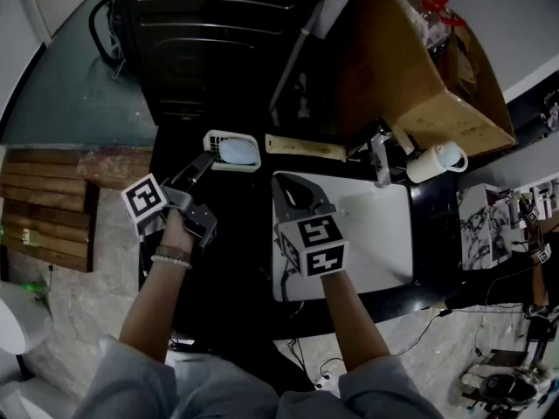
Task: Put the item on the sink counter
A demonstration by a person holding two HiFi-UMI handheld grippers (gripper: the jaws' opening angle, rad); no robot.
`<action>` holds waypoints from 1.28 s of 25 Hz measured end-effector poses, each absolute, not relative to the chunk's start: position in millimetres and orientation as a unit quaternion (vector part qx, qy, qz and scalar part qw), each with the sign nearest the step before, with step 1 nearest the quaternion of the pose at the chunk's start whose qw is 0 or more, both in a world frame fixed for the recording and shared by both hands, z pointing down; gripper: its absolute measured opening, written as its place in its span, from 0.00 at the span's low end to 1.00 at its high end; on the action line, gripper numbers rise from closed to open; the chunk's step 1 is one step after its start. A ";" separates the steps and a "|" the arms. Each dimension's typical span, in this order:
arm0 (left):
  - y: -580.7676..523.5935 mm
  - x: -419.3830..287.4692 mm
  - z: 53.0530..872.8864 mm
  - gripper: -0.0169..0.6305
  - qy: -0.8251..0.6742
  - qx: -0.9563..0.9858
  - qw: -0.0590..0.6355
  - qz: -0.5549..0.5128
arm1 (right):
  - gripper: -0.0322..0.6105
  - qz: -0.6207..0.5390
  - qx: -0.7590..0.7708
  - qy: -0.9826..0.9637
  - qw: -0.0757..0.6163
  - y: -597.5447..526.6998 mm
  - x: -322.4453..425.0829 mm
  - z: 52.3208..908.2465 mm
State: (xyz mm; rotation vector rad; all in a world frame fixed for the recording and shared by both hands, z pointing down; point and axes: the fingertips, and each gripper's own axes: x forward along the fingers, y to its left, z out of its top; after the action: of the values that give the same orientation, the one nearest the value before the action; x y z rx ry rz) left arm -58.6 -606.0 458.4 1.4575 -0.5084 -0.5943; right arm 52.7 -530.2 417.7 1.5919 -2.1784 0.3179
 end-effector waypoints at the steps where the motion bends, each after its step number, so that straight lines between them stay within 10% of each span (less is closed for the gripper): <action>1: -606.5 -58.0 458.9 0.16 -0.227 0.648 0.677 -0.264 | 0.05 0.114 0.569 -0.785 0.217 -533.8 51.0 421.2; 32: -611.4 -53.8 465.8 0.16 -0.229 0.637 0.698 -0.234 | 0.25 -0.243 0.425 -0.718 0.496 -573.3 -24.9 477.0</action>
State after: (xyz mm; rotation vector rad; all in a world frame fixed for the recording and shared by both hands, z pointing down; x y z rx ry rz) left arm -53.8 -611.4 465.8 1.4188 -0.5111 -0.5205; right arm -24.9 -573.3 477.0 1.0296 -1.7388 -0.5887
